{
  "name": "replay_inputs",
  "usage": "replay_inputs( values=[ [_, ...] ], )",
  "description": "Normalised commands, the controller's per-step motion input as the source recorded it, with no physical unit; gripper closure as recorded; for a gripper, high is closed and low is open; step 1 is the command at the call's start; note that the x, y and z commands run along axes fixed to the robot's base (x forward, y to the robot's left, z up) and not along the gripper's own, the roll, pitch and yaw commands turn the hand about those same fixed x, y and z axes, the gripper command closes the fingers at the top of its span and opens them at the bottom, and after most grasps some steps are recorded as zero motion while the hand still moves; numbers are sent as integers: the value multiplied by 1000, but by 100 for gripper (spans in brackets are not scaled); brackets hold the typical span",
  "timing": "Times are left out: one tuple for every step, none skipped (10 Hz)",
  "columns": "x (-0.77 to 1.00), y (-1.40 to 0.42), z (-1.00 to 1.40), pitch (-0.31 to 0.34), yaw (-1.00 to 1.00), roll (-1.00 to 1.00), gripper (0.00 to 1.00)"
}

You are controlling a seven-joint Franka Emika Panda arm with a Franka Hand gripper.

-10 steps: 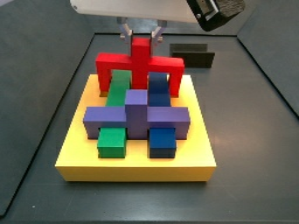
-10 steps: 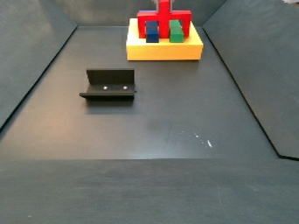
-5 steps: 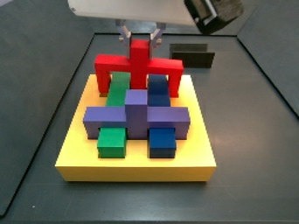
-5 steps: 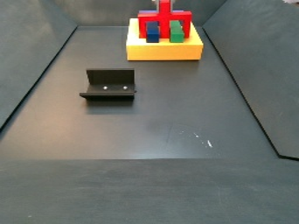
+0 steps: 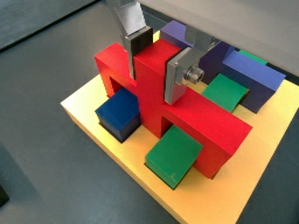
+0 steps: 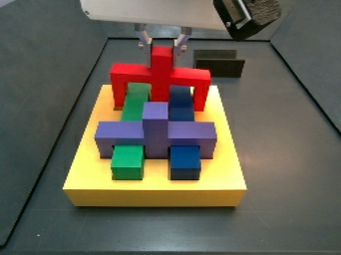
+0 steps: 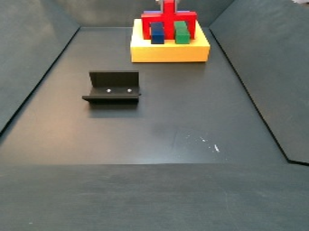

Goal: Pick up the red object. Move up. Place the red object on the fixture. Regrasp the red object. Move to above the board. Insert the red object.
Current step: Insert the red object.

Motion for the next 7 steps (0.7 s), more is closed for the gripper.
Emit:
replay_inputs(
  values=[
    [420, 0, -346, -29, 0, 0, 100],
    [351, 0, -309, -27, -77, 0, 100],
    [271, 0, -280, 0, -303, 50, 100],
    [283, 0, -229, 3, -349, 86, 100],
    [251, 0, -231, 0, -337, 80, 100],
    [0, 0, -337, -39, -89, 0, 100],
    [-106, 0, -449, -170, 143, -10, 100]
  ],
)
